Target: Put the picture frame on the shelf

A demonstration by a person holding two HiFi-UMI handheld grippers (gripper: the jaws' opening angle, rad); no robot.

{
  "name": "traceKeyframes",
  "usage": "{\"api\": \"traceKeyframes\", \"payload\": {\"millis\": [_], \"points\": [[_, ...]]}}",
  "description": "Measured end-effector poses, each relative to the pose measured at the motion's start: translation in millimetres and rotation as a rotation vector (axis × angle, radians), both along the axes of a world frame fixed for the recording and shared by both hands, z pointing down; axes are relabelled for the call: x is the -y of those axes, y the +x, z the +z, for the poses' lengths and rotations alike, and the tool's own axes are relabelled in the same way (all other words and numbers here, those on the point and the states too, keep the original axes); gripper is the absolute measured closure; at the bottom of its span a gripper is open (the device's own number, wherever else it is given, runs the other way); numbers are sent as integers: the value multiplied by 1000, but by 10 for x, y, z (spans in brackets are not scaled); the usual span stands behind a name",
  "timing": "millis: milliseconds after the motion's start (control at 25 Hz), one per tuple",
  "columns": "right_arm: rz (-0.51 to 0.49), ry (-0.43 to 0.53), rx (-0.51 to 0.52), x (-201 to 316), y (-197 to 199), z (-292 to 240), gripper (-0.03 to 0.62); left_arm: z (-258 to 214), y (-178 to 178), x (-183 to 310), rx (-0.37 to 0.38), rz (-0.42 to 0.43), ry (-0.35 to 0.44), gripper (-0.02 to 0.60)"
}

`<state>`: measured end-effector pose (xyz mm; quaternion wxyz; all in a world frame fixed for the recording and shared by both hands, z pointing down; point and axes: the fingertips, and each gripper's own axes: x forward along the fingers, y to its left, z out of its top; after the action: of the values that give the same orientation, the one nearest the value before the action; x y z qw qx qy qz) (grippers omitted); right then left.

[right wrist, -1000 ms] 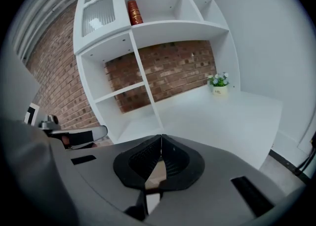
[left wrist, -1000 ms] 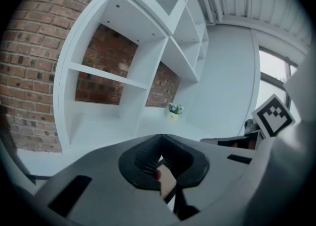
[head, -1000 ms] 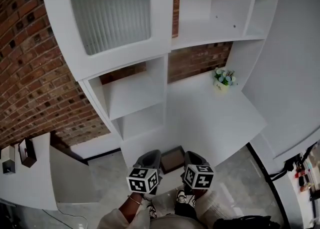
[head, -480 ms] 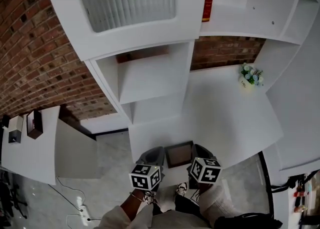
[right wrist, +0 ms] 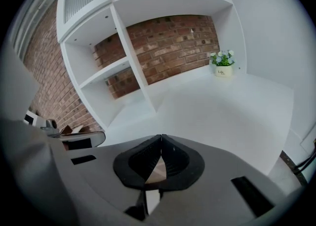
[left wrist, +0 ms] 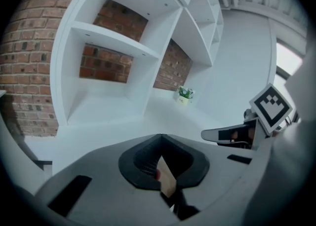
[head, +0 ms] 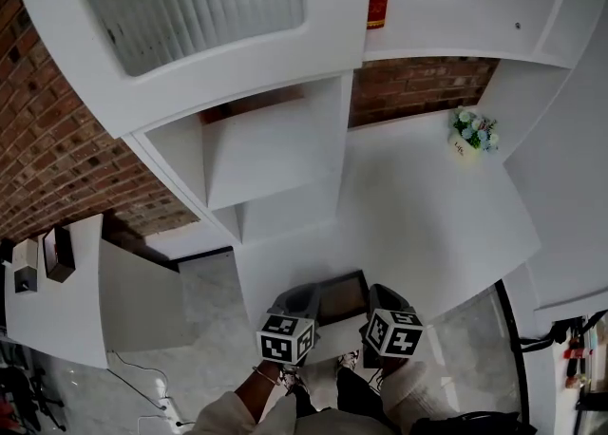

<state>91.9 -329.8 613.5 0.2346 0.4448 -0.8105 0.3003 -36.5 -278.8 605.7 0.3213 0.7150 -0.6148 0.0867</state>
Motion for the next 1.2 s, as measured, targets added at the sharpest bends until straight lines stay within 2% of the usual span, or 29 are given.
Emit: {"api": "traceKeyframes", "payload": {"millis": [160,440,560,960,1080,1200], "points": [[29,-21,-6,30,100,89,569,162,23,94,37,40,-60,575],[73,-62,-25,35,251,282,569,286,136,247,103,200,-80,571],[86,-77,-26,25,267,349,569,360,207,249,120,277,-99,485],[105,-98,-34,28,270,501,569,617,292,246,221,498,-160,414],[113,-108,-39,14,302,540,569,696,282,261,253,545,-173,411],[124,-114,-42,16,340,562,569,726,299,279,251,579,-179,409]]}}
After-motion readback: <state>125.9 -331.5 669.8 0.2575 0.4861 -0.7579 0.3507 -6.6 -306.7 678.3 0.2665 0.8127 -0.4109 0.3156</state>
